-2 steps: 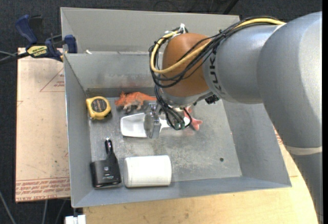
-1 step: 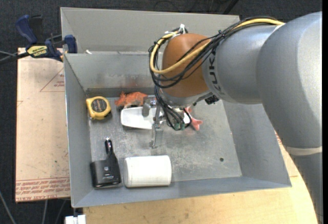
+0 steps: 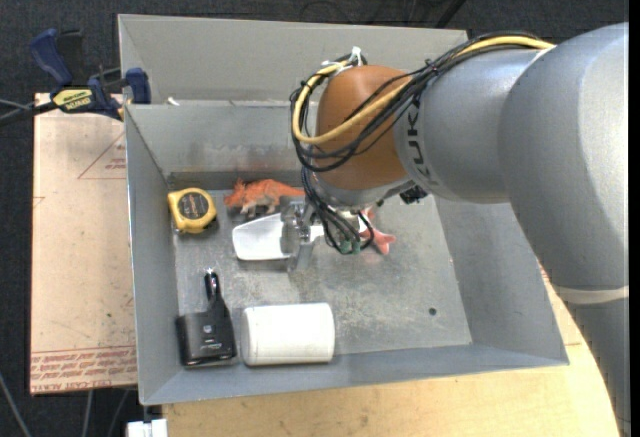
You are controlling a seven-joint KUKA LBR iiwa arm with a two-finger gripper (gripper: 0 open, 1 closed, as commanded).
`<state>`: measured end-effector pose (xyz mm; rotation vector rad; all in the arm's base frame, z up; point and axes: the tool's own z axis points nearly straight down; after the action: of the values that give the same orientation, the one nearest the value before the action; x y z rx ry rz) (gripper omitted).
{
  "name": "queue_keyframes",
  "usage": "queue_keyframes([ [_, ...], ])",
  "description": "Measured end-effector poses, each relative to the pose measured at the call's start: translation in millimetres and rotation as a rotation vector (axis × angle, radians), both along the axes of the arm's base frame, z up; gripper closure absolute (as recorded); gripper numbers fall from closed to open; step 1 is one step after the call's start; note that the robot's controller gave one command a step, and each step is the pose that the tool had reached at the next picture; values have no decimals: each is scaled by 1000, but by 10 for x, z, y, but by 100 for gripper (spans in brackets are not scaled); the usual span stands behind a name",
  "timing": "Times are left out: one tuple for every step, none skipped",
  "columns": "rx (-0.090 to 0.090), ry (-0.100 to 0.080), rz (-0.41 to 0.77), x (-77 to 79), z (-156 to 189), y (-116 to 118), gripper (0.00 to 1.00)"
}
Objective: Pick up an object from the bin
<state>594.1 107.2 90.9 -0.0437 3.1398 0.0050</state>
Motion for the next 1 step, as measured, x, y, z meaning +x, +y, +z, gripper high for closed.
queue_keyframes([
  [0, 0, 0, 0, 0, 0, 100],
])
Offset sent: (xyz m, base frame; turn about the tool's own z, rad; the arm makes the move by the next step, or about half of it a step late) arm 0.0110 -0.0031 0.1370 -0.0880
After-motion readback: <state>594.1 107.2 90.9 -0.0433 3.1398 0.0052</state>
